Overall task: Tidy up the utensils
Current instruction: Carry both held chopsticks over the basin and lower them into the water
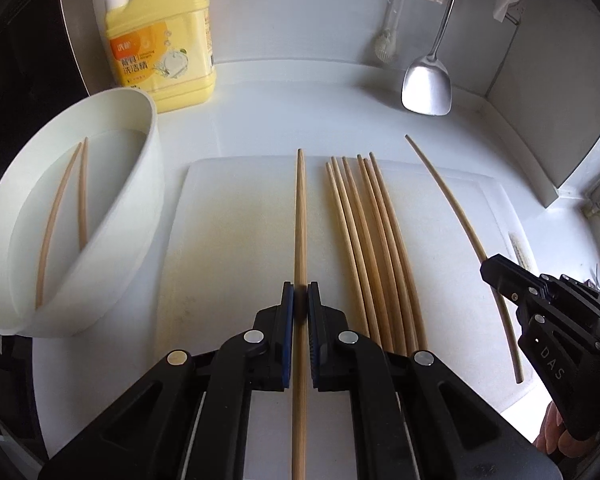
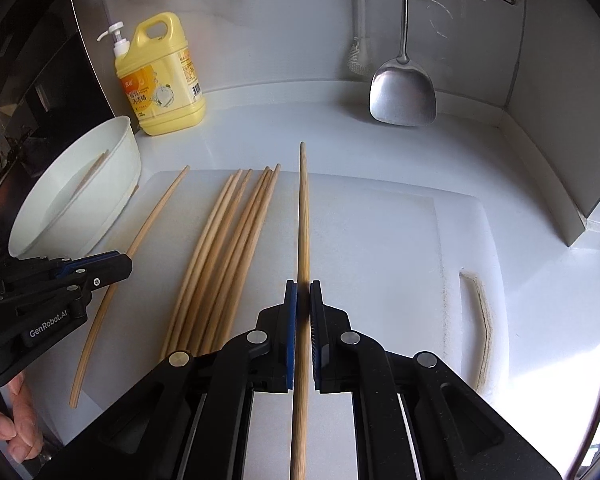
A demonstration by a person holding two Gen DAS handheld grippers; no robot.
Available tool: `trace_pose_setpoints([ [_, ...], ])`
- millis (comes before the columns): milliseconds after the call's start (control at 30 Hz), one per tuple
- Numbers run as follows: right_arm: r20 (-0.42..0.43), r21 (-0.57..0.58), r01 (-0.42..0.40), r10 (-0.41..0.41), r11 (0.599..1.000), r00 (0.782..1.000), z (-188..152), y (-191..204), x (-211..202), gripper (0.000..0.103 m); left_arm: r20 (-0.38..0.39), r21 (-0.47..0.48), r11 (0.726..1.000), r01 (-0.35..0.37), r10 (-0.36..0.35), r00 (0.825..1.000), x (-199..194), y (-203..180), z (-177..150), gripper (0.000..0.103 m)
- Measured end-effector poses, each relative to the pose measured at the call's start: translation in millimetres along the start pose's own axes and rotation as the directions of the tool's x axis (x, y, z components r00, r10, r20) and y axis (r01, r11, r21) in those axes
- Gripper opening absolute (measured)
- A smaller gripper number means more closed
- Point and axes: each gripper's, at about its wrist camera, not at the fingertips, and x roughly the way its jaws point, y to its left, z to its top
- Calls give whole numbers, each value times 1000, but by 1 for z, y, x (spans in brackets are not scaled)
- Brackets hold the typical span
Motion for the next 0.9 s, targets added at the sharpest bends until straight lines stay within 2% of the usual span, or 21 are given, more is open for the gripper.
trace_pose_setpoints([
  [167,42,-20,-42,43,999,998,16,30,-22,6,72,-26,1000,-6,7,997,-41,27,14,7],
  [500,123,-111,-150,163,983,979,69,114,-37,6,190,-121,991,-60,83,978,-103,111,35,7],
  [667,117,-174,-185,206,967,971,92,165,-28,6,202,-175,981,-89,124,971,-114,163,42,7],
  [900,87,-237,-220,246,946,965,116,233,1,6,204,-195,975,-109,149,968,-107,225,52,7],
])
